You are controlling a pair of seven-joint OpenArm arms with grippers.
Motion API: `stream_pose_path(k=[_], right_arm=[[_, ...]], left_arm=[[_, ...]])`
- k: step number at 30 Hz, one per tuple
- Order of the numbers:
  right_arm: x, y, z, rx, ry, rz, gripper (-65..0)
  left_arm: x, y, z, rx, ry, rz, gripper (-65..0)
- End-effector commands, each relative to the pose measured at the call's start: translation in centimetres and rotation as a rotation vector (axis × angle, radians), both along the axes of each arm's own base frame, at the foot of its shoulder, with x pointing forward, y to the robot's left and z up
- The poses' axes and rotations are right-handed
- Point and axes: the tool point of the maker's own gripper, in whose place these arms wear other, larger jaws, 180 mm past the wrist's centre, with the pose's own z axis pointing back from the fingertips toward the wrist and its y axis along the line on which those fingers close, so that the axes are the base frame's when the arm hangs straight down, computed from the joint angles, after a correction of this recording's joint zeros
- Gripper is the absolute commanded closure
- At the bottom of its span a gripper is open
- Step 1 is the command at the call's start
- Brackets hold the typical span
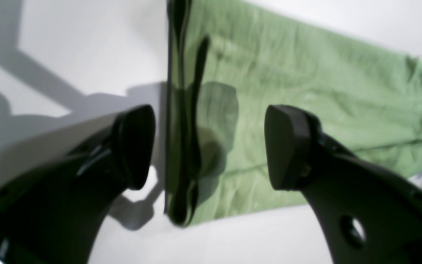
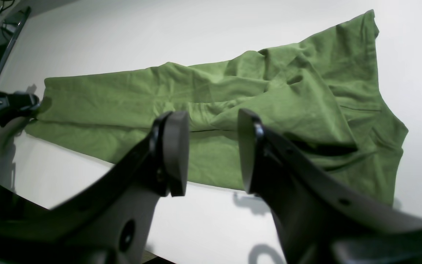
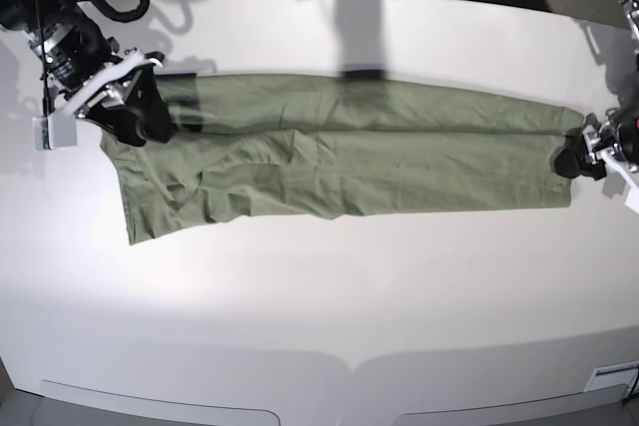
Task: Fold the T-shirt properly
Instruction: 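Adjust the left gripper's grasp on the opposite strip end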
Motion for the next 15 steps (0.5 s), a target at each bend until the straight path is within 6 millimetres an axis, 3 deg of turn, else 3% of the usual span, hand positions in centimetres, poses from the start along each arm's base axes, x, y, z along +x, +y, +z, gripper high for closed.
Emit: stream_pose_path(k=[1,15], right_arm=[[0.4,0.4,1.3,0.011,-0.055,0.014,-22.7],[0.4,0.4,1.3,0.011,-0.054,0.014,-22.7]], left_arm=[[-1.4,0.9,-0.5,0.052,0.065,-0.024,-45.1],[-1.3,-2.8,0.4,-0.131,0.025,-0.024,-45.1]])
